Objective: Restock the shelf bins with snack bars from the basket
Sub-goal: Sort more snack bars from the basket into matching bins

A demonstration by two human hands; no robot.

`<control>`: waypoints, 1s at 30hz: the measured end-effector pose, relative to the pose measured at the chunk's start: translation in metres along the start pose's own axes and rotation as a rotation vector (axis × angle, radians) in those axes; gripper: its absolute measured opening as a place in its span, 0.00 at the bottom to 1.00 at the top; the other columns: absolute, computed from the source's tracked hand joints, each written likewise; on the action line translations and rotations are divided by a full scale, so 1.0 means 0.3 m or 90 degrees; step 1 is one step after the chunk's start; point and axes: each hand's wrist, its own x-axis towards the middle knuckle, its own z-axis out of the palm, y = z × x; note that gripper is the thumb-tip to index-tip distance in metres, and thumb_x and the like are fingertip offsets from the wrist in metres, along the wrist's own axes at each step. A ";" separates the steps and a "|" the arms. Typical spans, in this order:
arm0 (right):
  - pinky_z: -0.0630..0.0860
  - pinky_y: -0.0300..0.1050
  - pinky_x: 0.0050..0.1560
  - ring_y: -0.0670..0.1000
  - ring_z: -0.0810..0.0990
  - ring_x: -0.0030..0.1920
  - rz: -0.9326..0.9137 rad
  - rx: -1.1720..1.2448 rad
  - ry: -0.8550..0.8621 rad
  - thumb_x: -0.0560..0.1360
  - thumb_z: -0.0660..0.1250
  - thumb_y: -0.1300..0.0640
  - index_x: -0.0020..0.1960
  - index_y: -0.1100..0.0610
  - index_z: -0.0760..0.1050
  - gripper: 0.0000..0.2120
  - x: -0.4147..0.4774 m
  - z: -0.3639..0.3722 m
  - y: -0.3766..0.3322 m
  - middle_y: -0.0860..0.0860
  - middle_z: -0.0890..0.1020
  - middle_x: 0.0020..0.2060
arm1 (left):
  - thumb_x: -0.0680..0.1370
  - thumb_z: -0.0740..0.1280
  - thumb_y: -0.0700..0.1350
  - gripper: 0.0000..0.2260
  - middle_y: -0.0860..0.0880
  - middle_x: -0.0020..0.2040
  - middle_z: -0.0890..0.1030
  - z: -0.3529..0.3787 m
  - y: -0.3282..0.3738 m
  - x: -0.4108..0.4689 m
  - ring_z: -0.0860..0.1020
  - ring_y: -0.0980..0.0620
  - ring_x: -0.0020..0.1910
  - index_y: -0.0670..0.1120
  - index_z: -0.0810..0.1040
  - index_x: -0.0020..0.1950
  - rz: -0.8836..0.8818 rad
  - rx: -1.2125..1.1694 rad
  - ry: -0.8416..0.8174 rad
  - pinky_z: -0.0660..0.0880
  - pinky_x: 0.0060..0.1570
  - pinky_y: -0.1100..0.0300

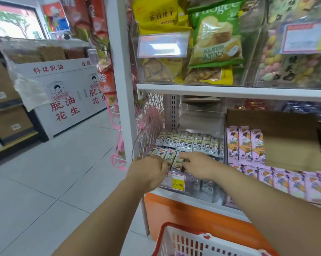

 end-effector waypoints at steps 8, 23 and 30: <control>0.73 0.38 0.50 0.47 0.77 0.49 -0.214 0.072 0.259 0.77 0.64 0.59 0.55 0.54 0.80 0.09 -0.338 0.096 -0.026 0.46 0.80 0.49 | 0.80 0.60 0.49 0.14 0.57 0.63 0.76 0.062 0.134 -0.382 0.76 0.55 0.56 0.54 0.76 0.64 -0.099 -0.305 0.168 0.69 0.61 0.58; 0.73 0.43 0.60 0.50 0.77 0.58 0.066 -0.005 -0.282 0.79 0.62 0.56 0.65 0.53 0.73 0.15 -0.574 0.729 0.480 0.50 0.77 0.61 | 0.80 0.59 0.52 0.21 0.49 0.74 0.63 0.526 0.008 -0.523 0.61 0.47 0.73 0.51 0.64 0.74 -0.080 -0.013 -0.373 0.61 0.71 0.51; 0.76 0.52 0.57 0.56 0.74 0.63 0.070 -0.156 -0.449 0.79 0.63 0.57 0.72 0.50 0.64 0.23 -0.591 0.880 0.562 0.52 0.65 0.73 | 0.80 0.59 0.52 0.23 0.52 0.77 0.56 0.628 0.007 -0.567 0.51 0.45 0.73 0.52 0.61 0.75 -0.045 0.043 -0.262 0.58 0.70 0.55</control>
